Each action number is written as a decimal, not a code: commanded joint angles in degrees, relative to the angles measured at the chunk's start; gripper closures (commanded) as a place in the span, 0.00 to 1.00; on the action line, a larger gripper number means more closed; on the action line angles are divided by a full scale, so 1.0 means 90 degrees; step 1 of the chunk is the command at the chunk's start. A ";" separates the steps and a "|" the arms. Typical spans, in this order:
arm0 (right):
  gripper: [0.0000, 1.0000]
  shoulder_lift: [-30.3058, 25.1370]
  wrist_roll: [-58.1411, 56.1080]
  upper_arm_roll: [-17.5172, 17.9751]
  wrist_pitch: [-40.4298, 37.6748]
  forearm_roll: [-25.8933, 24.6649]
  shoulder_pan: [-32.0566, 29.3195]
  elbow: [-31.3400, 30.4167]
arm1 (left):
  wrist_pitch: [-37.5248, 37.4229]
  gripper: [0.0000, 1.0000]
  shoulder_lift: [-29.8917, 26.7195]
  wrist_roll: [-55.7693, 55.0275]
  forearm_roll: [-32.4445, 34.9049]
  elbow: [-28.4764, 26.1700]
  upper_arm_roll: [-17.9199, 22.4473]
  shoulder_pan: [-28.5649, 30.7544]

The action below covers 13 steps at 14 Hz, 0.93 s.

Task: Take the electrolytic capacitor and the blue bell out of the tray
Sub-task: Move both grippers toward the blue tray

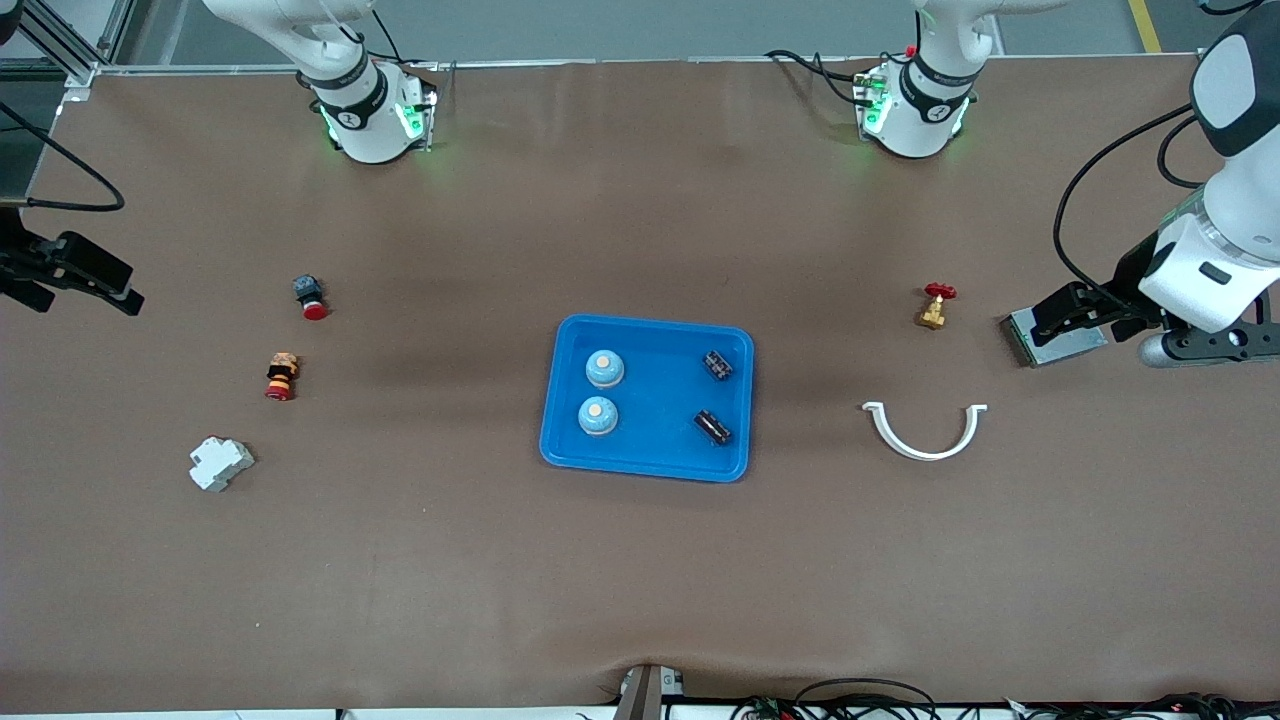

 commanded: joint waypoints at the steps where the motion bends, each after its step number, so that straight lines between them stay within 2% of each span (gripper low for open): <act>1: 0.00 0.0026 0.0005 -0.0036 0.0054 0.0033 0.0016 -0.0070 | -0.0075 0.00 0.0086 -0.0026 0.0036 0.0137 -0.0019 0.0030; 4: 0.00 -0.0003 -0.0054 -0.0036 0.0015 0.0033 -0.0003 -0.0138 | -0.0076 0.00 0.0106 -0.0036 0.0016 0.0137 -0.0010 0.0030; 8: 0.00 -0.0032 -0.0074 -0.0055 -0.0180 0.0033 -0.0033 -0.0148 | -0.0076 0.00 0.0457 -0.0074 0.0046 0.0147 0.0000 0.0011; 13: 0.00 -0.0033 -0.0074 -0.0075 -0.0210 0.0033 -0.0072 -0.0148 | -0.0066 0.00 0.0828 -0.1518 0.0016 0.0156 -0.0088 -0.0290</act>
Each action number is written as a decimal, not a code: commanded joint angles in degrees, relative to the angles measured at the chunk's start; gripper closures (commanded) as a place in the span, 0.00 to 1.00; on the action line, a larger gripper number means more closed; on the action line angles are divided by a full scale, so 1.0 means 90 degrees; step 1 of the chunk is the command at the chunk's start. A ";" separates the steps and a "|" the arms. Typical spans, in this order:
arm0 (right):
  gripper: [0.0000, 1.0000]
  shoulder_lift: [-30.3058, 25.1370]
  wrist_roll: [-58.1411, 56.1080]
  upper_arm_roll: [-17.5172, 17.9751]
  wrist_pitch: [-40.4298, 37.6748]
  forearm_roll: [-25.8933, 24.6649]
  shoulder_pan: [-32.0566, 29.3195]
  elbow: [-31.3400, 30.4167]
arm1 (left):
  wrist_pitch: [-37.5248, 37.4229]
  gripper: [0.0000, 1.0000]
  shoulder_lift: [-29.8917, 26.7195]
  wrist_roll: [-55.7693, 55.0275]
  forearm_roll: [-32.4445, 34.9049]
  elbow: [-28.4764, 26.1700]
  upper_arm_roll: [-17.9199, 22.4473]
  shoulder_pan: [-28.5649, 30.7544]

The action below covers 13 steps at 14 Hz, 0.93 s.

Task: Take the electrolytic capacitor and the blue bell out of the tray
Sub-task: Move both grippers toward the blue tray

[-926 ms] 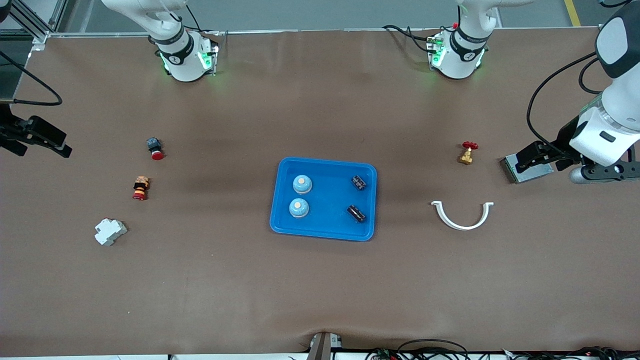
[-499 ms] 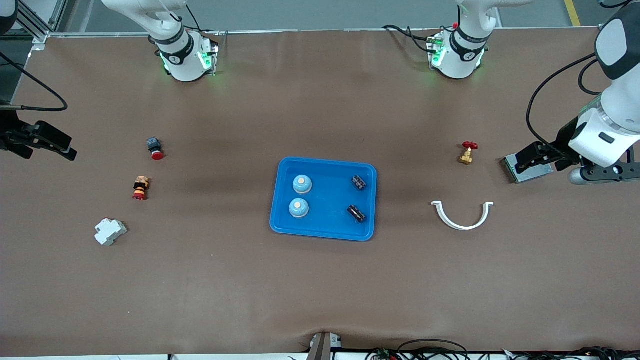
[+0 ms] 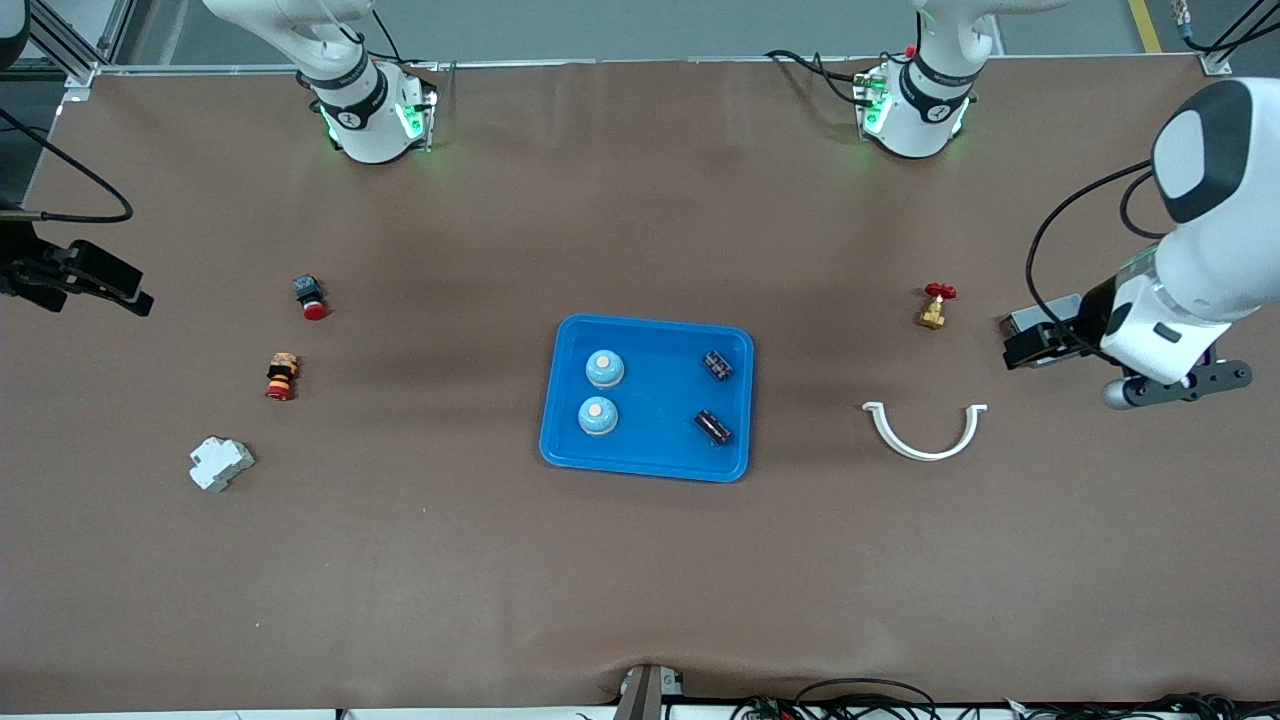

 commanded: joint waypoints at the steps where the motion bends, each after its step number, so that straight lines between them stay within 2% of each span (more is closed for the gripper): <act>1: 0.00 -0.0094 -0.0069 0.0005 -0.0031 0.0033 -0.0061 -0.0052 | -0.0042 0.00 0.0251 -0.0681 0.0045 0.0163 -0.0048 -0.0343; 10: 0.00 -0.0104 0.0027 -0.0004 -0.0080 0.0033 -0.0051 -0.0081 | 0.0007 0.00 0.1734 -0.3745 0.0094 0.0954 -0.0038 -0.1681; 12: 0.00 -0.0152 0.0184 0.0015 -0.0090 0.0033 -0.0022 -0.0149 | 0.0385 0.00 0.1970 -0.4196 0.0337 0.0993 -0.0028 -0.1993; 13: 0.00 -0.0172 0.0272 0.0044 -0.0090 0.0052 0.0026 -0.0246 | 0.0659 0.00 0.2096 -0.4962 0.0329 0.1003 -0.0018 -0.2082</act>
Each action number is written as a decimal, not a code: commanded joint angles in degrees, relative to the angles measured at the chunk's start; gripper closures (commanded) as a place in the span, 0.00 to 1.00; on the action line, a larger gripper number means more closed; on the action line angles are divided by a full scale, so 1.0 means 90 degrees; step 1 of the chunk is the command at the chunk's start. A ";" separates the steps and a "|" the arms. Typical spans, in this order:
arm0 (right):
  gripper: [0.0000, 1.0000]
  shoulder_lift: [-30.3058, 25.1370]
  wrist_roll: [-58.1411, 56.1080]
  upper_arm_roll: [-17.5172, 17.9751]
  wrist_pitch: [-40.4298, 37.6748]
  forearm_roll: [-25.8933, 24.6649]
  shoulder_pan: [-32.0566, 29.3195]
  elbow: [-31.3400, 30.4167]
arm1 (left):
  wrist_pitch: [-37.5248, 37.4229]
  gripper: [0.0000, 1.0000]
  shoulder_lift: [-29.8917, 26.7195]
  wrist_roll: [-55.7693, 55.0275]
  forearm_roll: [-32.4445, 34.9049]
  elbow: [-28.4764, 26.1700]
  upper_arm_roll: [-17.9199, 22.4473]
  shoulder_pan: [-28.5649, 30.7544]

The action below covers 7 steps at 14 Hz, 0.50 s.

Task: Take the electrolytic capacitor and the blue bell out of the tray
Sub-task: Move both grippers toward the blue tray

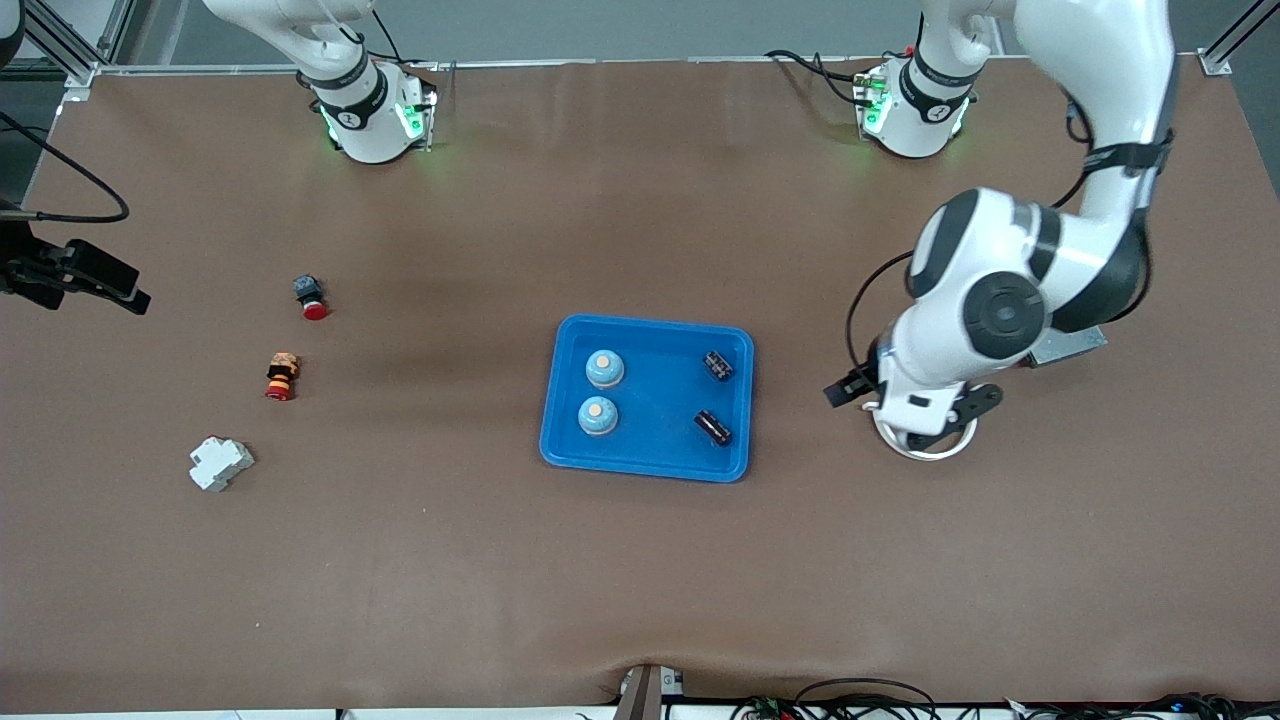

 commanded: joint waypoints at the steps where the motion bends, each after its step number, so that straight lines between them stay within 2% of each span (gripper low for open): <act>1: 0.00 -0.0213 0.0497 0.0064 0.0020 0.0110 0.0176 -0.0383 | 0.0434 0.00 0.0409 -0.1521 0.0272 0.0263 0.0039 -0.0239; 3: 0.00 -0.0214 0.1122 0.0074 0.0117 0.0304 0.0478 -0.0656 | 0.0553 0.00 0.0566 -0.1772 0.0342 0.0263 0.0029 -0.0483; 5: 0.00 -0.0233 0.1416 0.0074 0.0807 0.0851 0.0655 -0.1328 | 0.0563 0.00 0.0635 -0.1830 0.0332 0.0263 0.0010 -0.0523; 7: 0.00 -0.0204 0.1699 0.0064 0.1617 0.0921 0.1083 -0.1905 | 0.0805 0.00 0.0761 -0.1909 0.0332 0.0282 0.0009 -0.0659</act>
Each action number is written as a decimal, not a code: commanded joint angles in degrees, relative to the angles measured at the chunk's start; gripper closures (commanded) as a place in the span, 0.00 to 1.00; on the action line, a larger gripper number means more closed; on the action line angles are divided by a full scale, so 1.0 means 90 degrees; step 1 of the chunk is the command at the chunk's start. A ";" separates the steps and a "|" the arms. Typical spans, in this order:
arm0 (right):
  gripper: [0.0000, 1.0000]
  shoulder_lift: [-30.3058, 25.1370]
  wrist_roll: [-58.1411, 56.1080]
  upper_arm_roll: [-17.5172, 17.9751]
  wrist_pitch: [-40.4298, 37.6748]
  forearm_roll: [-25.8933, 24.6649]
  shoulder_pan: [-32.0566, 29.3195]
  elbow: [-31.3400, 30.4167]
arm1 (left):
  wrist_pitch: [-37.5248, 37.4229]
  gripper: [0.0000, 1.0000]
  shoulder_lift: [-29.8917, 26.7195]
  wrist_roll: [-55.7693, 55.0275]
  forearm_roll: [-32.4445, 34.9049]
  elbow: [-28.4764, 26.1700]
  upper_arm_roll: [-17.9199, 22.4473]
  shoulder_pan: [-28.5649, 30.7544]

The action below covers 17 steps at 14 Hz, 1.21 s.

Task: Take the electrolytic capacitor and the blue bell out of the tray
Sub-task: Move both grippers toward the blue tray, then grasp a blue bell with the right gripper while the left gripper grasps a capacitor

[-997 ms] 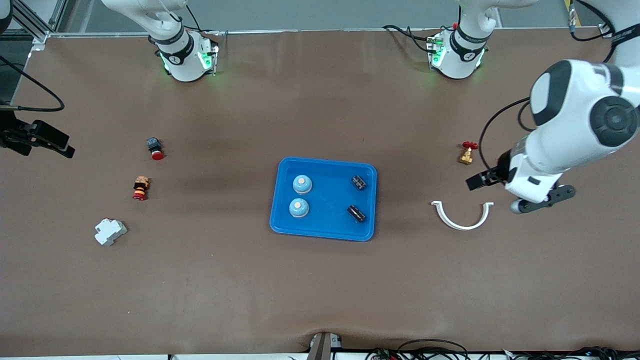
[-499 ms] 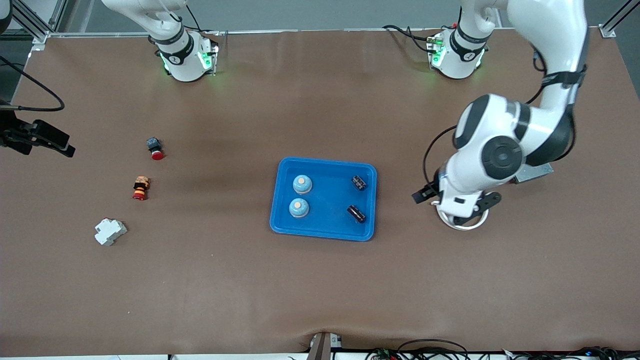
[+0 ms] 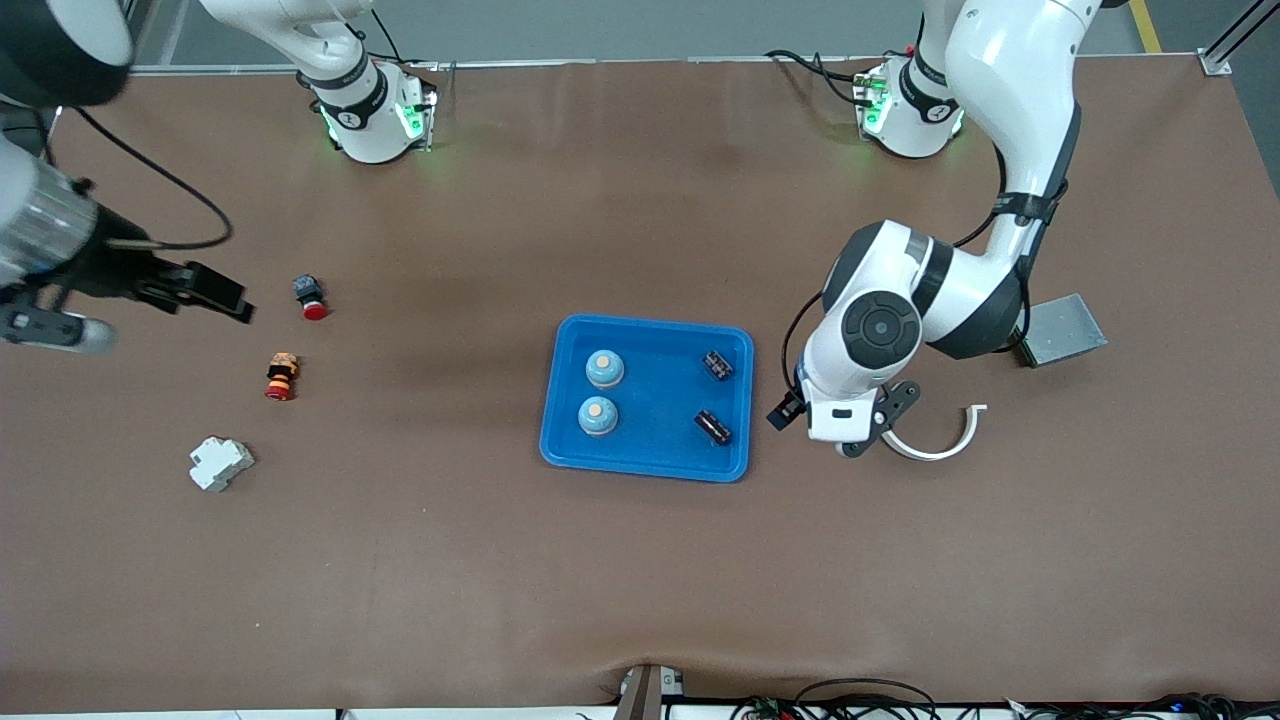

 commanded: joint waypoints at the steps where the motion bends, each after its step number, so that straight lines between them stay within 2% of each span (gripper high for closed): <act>1: 0.00 -0.0181 0.0680 -0.0048 0.1164 0.0176 0.0529 -0.1024 | 0.0408 0.00 0.0190 -0.0274 0.0135 0.0160 0.0024 -0.0235; 2: 0.00 -0.0065 0.1235 -0.0048 0.1671 0.0108 0.0976 -0.1220 | 0.0661 0.00 0.0287 -0.0603 0.0145 0.0170 0.0034 -0.0333; 5: 0.00 0.0607 0.2340 -0.0048 0.2212 -0.0350 0.1662 -0.1193 | 0.0830 0.00 0.0482 -0.1182 0.0086 0.0383 0.0015 -0.0373; 8: 0.00 0.1320 0.3200 -0.0048 0.2847 -0.0410 0.2238 -0.1145 | 0.0907 0.00 0.0893 -0.1289 -0.0186 0.0852 0.0014 -0.0421; 11: 0.00 0.2053 0.3875 -0.0057 0.3442 -0.0420 0.2649 -0.0959 | 0.1268 0.00 0.1000 -0.1417 -0.0324 0.0844 0.0014 -0.0557; 14: 0.00 0.2668 0.4500 -0.0057 0.3805 -0.0430 0.3010 -0.0667 | 0.1416 0.00 0.1118 -0.1446 -0.0334 0.0843 0.0024 -0.0646; 17: 0.00 0.3196 0.5115 -0.0087 0.3815 -0.0566 0.3352 -0.0305 | 0.1679 0.00 0.1322 -0.1603 -0.0314 0.0853 0.0024 -0.0656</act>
